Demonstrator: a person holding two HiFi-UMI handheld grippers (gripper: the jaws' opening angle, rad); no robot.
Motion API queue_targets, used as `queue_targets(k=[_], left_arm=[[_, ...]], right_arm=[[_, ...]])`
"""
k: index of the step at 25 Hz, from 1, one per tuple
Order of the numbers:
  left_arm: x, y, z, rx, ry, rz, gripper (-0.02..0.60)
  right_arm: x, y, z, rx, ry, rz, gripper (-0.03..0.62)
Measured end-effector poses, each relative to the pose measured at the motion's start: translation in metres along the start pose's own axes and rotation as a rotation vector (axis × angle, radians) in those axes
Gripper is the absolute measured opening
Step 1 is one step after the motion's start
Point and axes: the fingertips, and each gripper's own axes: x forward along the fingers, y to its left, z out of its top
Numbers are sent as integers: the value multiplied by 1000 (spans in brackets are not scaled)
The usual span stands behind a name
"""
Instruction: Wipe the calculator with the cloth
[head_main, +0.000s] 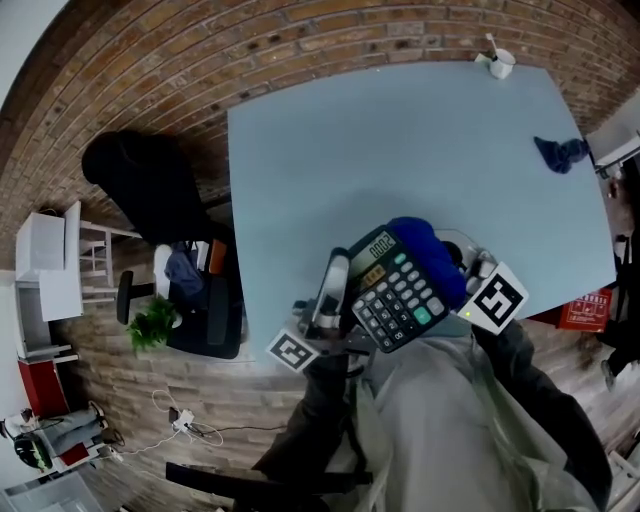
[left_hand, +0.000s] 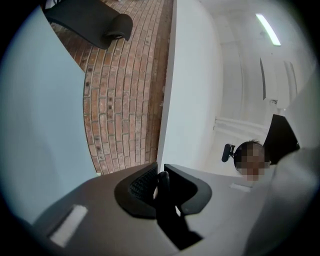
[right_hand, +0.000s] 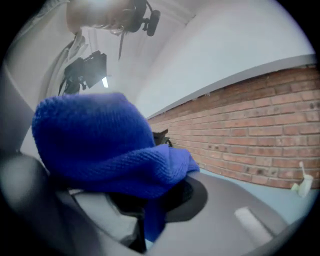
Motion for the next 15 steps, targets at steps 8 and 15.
queue_targets(k=[8, 15], left_arm=[[-2, 17, -1, 16, -4, 64, 46], [-18, 35, 23, 72, -43, 125, 46]], right_arm=[[19, 61, -19, -126, 53, 203, 46], [-12, 64, -18, -76, 8, 207, 46]])
